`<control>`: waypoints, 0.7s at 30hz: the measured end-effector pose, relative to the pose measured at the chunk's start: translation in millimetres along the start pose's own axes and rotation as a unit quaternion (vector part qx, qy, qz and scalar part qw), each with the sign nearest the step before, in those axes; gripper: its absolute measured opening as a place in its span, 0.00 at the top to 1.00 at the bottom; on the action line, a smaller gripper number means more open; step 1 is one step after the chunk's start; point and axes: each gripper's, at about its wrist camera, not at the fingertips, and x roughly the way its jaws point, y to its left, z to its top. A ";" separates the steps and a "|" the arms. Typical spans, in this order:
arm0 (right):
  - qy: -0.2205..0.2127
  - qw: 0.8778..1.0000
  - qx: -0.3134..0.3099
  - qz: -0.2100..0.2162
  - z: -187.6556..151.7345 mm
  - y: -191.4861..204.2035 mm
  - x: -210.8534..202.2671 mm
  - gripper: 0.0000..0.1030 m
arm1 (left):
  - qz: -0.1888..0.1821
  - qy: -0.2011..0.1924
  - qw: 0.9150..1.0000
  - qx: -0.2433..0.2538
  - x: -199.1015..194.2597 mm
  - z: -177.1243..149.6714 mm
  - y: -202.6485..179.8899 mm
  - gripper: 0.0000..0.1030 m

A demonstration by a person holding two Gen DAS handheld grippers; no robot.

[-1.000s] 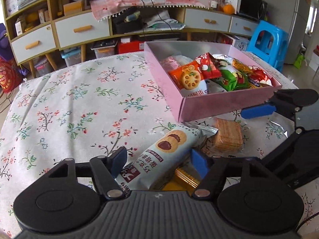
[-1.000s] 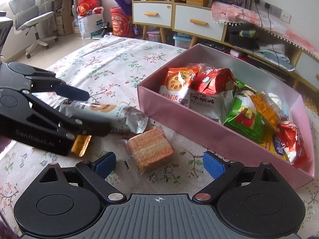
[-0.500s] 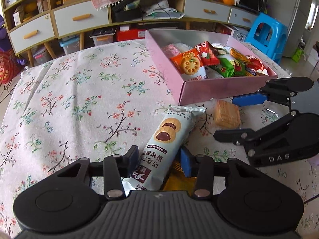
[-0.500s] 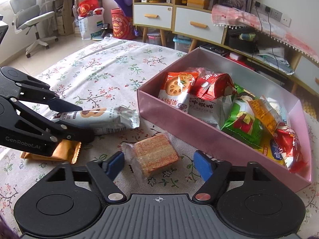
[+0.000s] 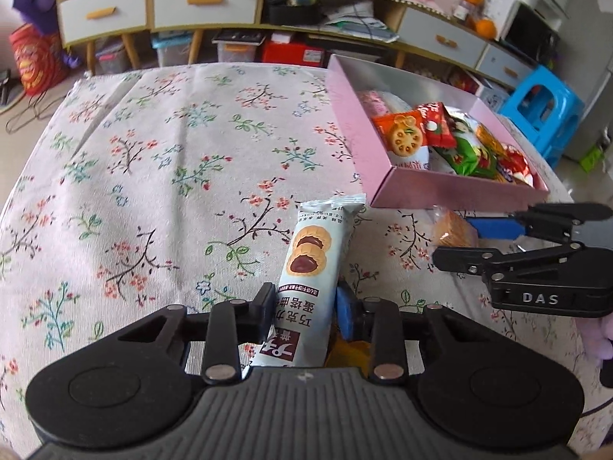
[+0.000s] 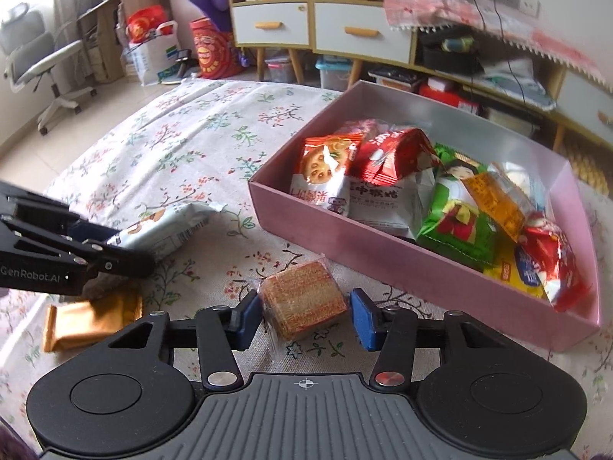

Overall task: Organize snacks
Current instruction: 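Grasp the grey cookie pack with the left tool while the right grasps the wafer cake, then lift the cookie pack and wafer cake and carry both over the pink box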

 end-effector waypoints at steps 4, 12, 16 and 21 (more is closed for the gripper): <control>0.015 1.000 0.026 -0.002 3.5 -5.6 -5.4 0.53 | 0.007 0.003 1.000 -0.022 -4.2 0.5 3.0 0.72; 0.036 0.995 0.089 0.009 8.1 -21.0 -22.2 0.53 | 0.004 -0.001 0.998 -0.055 -15.5 1.0 5.9 0.72; 0.031 0.993 0.112 0.017 8.7 -27.4 -36.5 0.53 | 0.000 -0.013 0.998 -0.064 -24.7 1.0 3.7 0.72; 0.023 0.990 0.137 0.016 6.5 -38.9 -52.1 0.53 | -0.004 -0.029 0.997 -0.071 -35.3 2.5 2.0 0.72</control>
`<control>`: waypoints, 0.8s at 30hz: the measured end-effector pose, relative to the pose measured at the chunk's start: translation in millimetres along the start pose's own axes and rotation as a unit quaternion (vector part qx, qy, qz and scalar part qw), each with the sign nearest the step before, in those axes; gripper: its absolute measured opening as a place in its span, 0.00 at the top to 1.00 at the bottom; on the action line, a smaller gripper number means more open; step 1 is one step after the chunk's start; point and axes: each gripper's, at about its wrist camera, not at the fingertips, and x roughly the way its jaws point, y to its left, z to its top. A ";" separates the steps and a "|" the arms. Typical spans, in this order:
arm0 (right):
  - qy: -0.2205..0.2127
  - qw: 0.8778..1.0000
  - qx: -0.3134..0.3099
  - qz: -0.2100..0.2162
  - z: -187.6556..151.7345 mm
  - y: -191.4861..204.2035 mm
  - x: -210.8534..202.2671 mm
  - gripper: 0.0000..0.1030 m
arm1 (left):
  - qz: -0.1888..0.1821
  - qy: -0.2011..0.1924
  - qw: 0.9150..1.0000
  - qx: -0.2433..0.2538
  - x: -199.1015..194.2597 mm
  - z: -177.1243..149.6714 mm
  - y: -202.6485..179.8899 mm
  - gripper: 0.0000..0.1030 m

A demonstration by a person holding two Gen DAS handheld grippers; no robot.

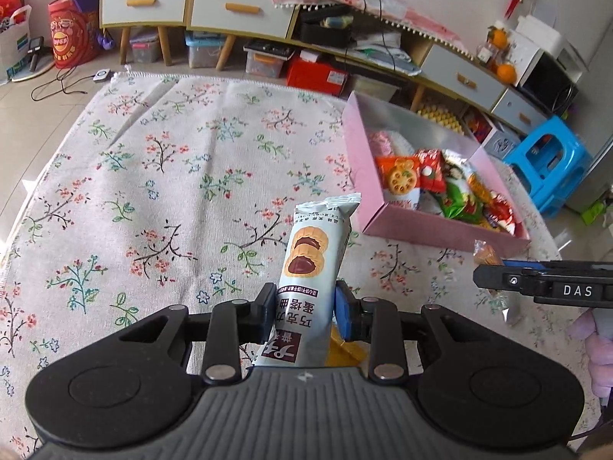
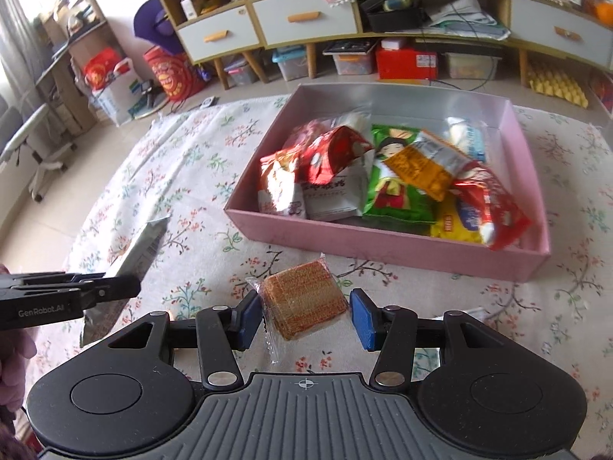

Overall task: Organize snacks
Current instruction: 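Lift the cookie pack and wafer cake and carry both over the pink box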

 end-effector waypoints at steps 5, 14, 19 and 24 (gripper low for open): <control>-0.016 0.999 0.036 0.003 4.4 -16.3 -14.6 0.53 | -0.008 -0.012 1.000 -0.020 -4.0 2.6 -3.1 0.72; -0.052 0.991 0.119 0.007 16.1 -57.6 -25.0 0.53 | -0.036 -0.042 0.997 -0.050 2.3 14.4 -24.6 0.72; -0.078 0.983 0.164 0.013 21.7 -82.1 -22.5 0.53 | -0.057 -0.061 0.995 -0.053 11.8 22.7 -48.7 0.72; -0.095 0.975 0.199 0.020 26.4 -101.4 -15.1 0.53 | -0.087 -0.062 0.993 -0.057 29.8 29.2 -70.2 0.72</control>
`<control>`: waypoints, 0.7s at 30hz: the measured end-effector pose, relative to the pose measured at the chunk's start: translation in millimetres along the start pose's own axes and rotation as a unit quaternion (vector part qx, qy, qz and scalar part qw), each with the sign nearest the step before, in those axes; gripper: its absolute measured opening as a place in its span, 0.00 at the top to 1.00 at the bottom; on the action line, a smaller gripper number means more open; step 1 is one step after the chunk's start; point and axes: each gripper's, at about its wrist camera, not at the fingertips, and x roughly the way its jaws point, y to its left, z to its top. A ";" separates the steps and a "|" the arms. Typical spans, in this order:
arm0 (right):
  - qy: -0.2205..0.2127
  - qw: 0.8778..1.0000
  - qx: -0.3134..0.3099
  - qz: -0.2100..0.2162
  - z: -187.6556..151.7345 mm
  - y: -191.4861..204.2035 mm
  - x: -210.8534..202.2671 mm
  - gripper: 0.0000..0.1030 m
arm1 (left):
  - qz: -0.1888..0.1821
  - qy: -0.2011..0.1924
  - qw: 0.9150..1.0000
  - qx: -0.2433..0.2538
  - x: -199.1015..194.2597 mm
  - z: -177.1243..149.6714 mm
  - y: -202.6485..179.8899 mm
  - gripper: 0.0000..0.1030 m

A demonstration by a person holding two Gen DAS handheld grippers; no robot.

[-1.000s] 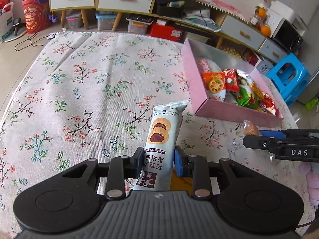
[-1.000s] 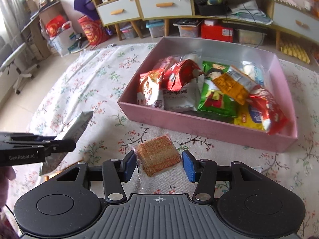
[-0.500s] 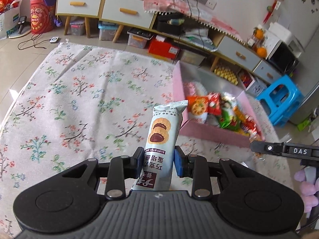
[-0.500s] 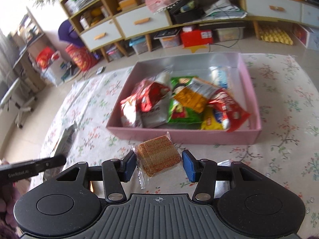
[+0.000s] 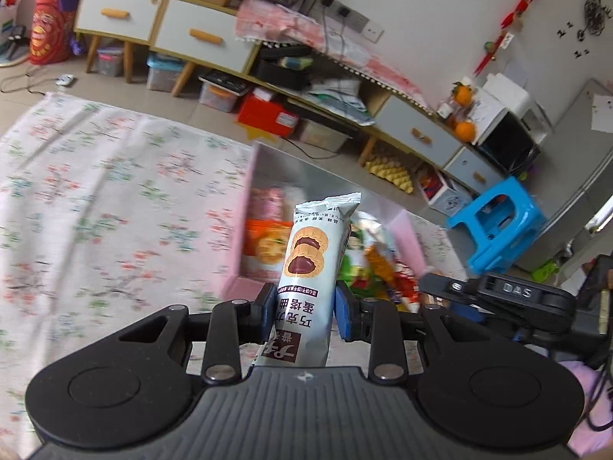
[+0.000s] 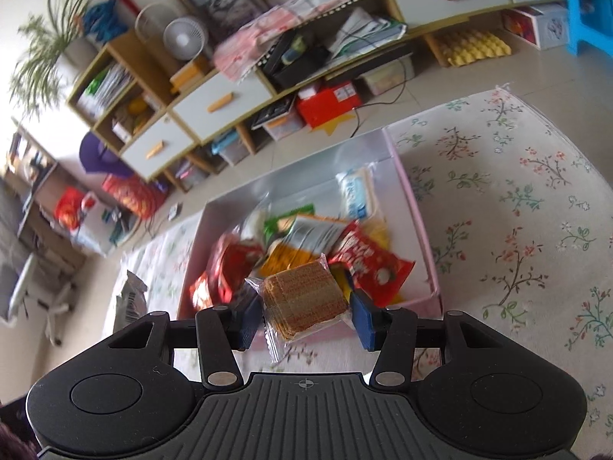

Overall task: Organize snacks
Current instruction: 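Lift the cookie pack and wafer cake and carry both over the pink box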

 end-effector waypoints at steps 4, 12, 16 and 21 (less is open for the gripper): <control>-0.002 1.000 0.027 0.011 3.8 -11.1 7.7 0.53 | -0.002 0.007 1.000 0.004 21.1 1.8 -9.5 0.72; -0.006 0.998 0.052 0.029 7.5 -24.3 20.1 0.53 | 0.012 0.028 0.999 0.025 60.9 12.1 -19.1 0.72; -0.014 0.998 0.059 0.032 7.5 -26.0 24.0 0.53 | 0.015 0.018 0.999 0.035 68.9 15.3 -20.5 0.73; -0.024 0.998 0.050 0.030 6.4 -21.1 30.5 0.52 | 0.007 -0.001 0.999 0.040 73.1 13.5 -21.9 0.73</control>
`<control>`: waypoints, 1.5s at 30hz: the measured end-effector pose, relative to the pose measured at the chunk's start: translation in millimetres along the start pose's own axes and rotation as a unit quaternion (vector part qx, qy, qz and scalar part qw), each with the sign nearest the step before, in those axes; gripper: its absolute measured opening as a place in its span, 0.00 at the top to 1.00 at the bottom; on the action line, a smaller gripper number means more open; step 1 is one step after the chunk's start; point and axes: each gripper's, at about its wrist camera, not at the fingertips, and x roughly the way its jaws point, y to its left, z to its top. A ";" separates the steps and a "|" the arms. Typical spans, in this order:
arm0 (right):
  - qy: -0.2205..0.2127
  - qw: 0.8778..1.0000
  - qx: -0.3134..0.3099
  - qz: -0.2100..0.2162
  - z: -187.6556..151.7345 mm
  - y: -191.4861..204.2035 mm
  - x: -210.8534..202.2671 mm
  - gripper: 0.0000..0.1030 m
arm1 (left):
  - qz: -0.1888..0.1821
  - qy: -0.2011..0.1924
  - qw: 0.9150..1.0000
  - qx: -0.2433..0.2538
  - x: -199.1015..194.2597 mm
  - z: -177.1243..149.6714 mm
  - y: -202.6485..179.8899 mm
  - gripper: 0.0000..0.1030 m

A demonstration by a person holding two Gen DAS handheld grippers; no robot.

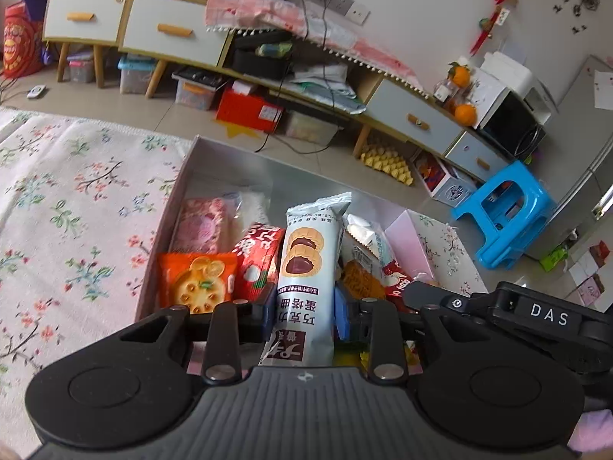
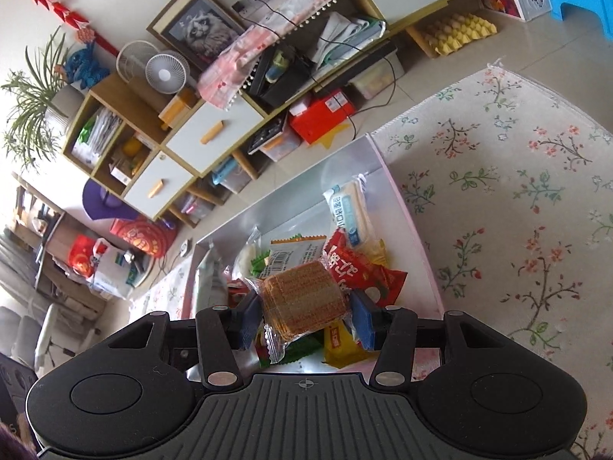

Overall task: Organize snacks
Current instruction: 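Lift the cookie pack and wafer cake and carry both over the pink box, then open both tools to drop the cookie pack and wafer cake into the box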

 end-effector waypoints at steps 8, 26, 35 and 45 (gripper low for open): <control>-0.013 0.999 -0.039 -0.028 -5.7 16.7 7.3 0.52 | 0.003 -0.006 1.000 -0.010 12.0 -0.5 -0.3 0.73; -0.001 0.999 -0.035 -0.020 -4.4 22.3 5.3 0.38 | 0.028 -0.017 0.999 -0.003 5.2 2.0 -8.7 0.68; -0.011 1.000 -0.029 0.004 0.6 29.6 -16.5 0.33 | 0.054 -0.009 0.998 0.030 -15.6 0.0 -17.0 0.46; -0.001 0.998 -0.056 -0.018 -8.5 42.2 -45.8 0.20 | 0.088 0.014 0.994 0.065 -54.2 -7.1 -19.2 0.22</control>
